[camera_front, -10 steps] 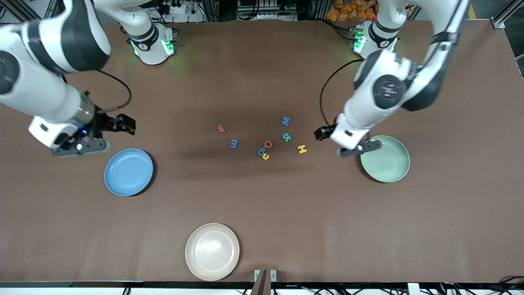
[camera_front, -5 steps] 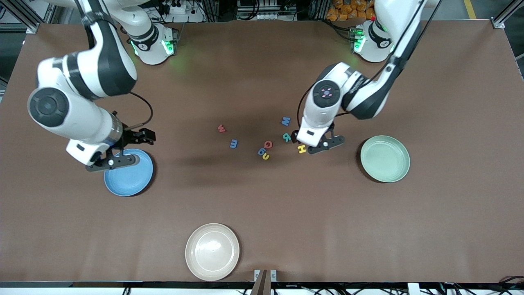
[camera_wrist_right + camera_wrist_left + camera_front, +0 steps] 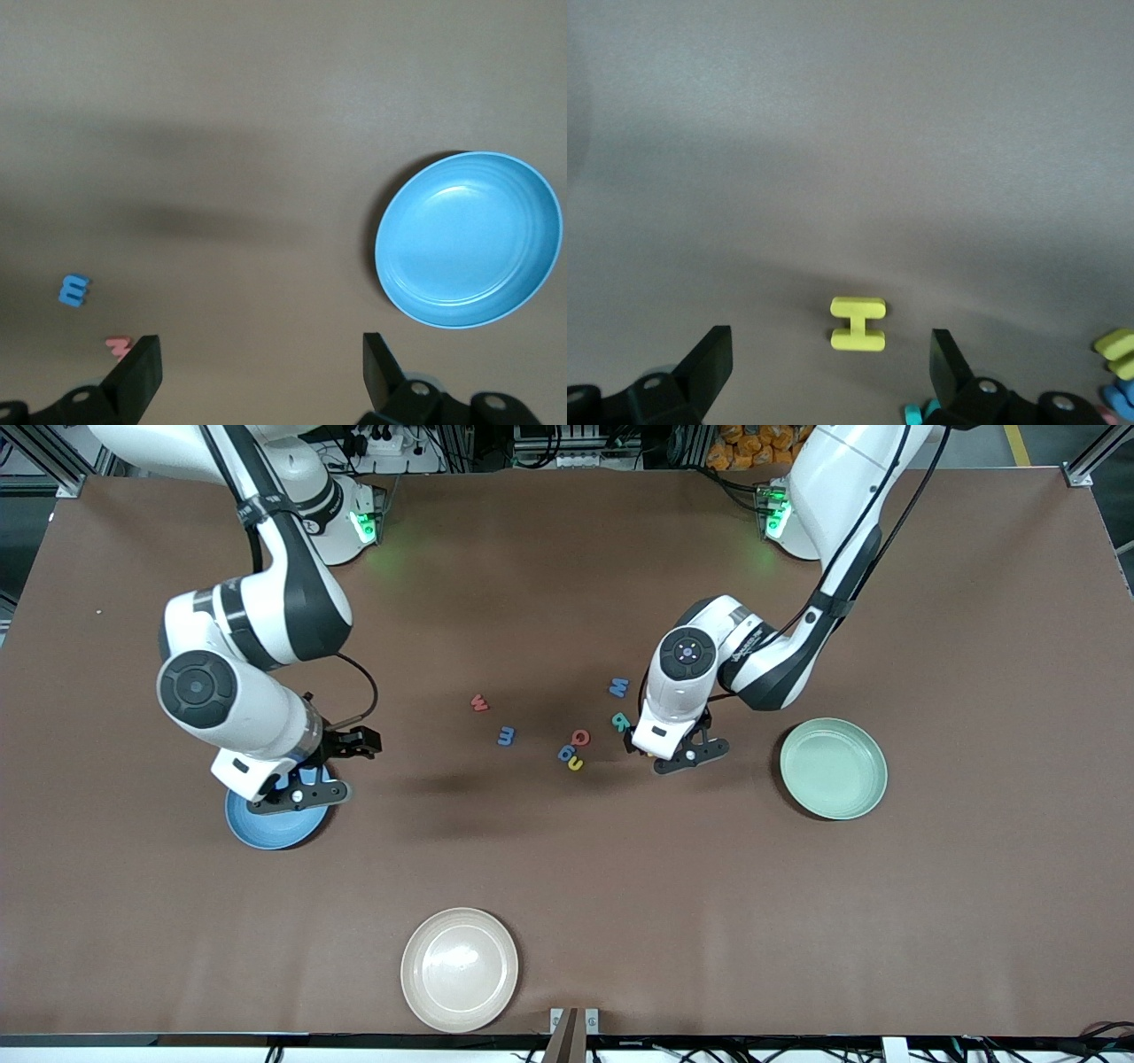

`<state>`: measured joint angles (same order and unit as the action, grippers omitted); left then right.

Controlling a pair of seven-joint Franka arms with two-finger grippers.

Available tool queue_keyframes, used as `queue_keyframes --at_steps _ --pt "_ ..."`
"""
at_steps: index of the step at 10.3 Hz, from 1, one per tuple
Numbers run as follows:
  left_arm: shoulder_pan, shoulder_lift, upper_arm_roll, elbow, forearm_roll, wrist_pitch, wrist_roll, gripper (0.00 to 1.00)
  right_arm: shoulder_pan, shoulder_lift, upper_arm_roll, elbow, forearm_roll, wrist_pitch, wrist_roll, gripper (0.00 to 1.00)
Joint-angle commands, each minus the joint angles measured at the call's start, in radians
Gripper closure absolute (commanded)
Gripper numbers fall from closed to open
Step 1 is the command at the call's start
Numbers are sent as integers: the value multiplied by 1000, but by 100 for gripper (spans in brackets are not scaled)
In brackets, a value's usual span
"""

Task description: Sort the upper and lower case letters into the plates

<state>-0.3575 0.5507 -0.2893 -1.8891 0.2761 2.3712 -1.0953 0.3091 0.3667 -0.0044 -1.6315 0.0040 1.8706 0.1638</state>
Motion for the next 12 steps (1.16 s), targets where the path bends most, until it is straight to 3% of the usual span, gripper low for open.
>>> queue_keyframes --at_steps 1,10,12 --pt "2 31 -2 5 43 26 -32 5 40 31 -5 19 16 24 101 0" --pt "11 72 -2 -31 43 112 -41 21 172 106 -5 19 14 131 322 0" --pt "12 77 -2 -34 43 112 -41 33 202 167 -5 66 7 140 296 0"
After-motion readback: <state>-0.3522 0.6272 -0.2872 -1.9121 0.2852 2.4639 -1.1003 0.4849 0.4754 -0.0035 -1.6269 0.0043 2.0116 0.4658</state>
